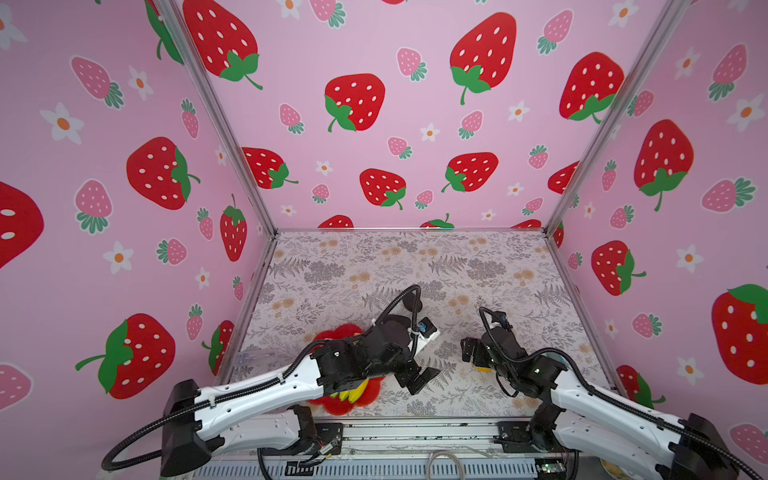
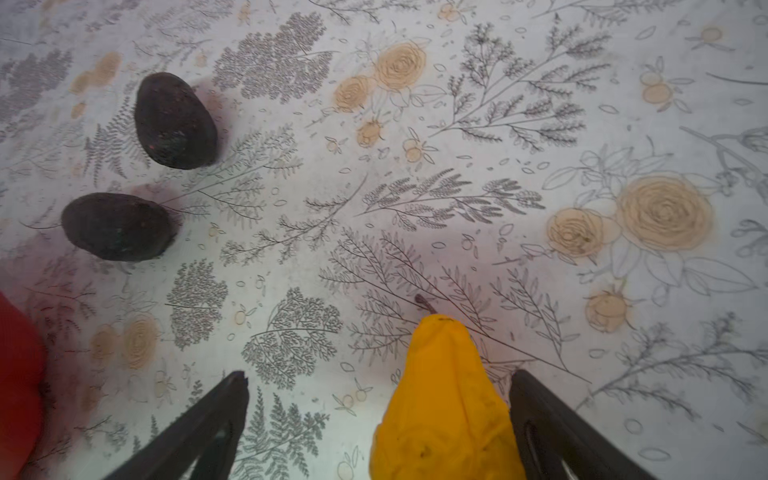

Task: Place and organize the fake fruits in the fruit bowl
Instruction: 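Grasp the yellow pear by its top with the right gripper, then lift the pear into the red bowl with the right gripper and release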

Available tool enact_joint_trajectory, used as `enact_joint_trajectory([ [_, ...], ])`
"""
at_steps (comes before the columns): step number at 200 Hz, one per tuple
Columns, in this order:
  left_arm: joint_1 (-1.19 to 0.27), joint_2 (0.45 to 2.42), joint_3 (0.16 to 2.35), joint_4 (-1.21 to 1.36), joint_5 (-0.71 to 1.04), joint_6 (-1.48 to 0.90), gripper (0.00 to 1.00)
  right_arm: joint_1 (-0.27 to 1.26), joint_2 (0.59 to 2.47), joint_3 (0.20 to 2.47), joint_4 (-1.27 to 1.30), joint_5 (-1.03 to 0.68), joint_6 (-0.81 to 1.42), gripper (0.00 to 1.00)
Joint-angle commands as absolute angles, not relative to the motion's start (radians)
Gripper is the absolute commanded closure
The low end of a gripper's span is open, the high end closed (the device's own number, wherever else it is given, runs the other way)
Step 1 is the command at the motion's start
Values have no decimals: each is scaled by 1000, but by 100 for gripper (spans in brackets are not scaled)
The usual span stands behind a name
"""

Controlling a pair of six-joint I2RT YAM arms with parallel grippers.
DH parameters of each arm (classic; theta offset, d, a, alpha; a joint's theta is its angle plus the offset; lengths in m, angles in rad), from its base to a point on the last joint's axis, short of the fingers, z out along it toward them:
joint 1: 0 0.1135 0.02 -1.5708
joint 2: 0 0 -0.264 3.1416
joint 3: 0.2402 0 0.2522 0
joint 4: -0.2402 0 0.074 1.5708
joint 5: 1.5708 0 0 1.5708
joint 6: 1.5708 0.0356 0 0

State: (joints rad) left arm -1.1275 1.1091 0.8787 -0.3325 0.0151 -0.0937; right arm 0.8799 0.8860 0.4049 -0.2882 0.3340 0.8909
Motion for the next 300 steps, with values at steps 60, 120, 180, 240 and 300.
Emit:
enact_joint_trajectory([
  [60,-1130,1172,877,-221,93,-20,1,907,904,306,-336,305,981,3],
  [120,-1131,1155,872,-247,76,-22,1,909,1015,341,-252,293,912,41],
  [180,-1076,1021,939,-477,-162,-143,1,1012,1041,484,-26,245,562,51],
  [240,-794,836,1241,-1125,-248,-527,1,1273,1325,706,351,61,195,51],
  [300,-792,684,1372,-1401,-531,-672,1,1385,1750,1038,449,-68,163,51],
])
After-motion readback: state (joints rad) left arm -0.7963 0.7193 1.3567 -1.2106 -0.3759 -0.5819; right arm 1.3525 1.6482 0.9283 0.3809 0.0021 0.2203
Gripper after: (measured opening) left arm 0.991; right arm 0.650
